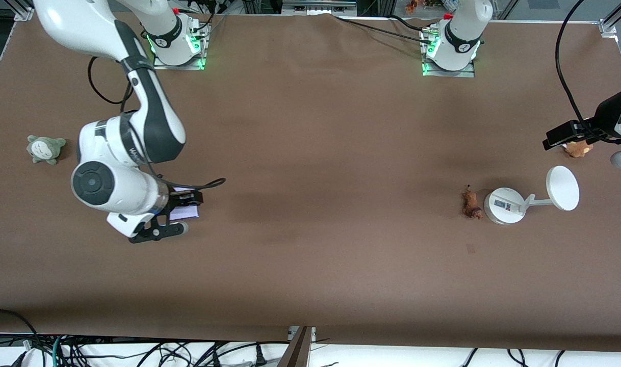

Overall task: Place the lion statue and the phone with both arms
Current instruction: 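Carry the white phone with the right gripper toward the plastic cup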

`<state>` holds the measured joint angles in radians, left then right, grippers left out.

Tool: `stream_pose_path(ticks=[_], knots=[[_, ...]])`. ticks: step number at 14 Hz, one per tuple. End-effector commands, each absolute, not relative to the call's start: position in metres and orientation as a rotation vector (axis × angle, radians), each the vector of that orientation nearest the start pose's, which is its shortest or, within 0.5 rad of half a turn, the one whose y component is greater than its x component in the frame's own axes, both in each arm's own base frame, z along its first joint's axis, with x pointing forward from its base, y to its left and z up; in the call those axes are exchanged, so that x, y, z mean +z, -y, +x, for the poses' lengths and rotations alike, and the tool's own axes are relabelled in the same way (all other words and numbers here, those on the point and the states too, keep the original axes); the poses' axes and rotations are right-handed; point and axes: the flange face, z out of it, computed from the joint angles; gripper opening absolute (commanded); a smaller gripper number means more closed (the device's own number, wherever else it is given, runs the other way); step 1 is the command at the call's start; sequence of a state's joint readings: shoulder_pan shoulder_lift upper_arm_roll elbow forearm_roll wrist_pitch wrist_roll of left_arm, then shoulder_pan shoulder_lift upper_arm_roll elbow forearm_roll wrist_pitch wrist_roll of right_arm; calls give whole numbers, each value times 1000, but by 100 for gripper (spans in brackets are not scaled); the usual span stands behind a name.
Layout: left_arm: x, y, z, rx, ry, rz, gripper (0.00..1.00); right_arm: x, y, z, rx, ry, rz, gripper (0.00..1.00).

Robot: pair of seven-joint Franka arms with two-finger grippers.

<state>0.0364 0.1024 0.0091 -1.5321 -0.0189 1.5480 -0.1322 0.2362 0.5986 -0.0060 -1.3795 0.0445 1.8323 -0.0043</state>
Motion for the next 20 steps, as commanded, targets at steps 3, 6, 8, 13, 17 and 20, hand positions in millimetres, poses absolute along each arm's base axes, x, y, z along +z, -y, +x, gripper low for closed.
stream_pose_path(ticks=[3, 6, 8, 13, 17, 20], knots=[[587, -26, 587, 127, 254, -3149, 100, 324, -105, 673, 265, 399, -3050, 44], [587, -26, 587, 127, 254, -3149, 100, 296, -88, 667, 247, 390, -3059, 44], [587, -25, 587, 127, 252, -3150, 100, 275, -76, 662, 205, 377, -3072, 44], [587, -26, 587, 127, 254, -3149, 100, 233, -57, 650, 106, 400, -3083, 44], [587, -26, 587, 127, 250, -3150, 100, 206, -53, 635, 40, 393, -3094, 44], [587, -25, 587, 127, 247, -3150, 100, 198, -41, 634, 44, 364, -3099, 44]])
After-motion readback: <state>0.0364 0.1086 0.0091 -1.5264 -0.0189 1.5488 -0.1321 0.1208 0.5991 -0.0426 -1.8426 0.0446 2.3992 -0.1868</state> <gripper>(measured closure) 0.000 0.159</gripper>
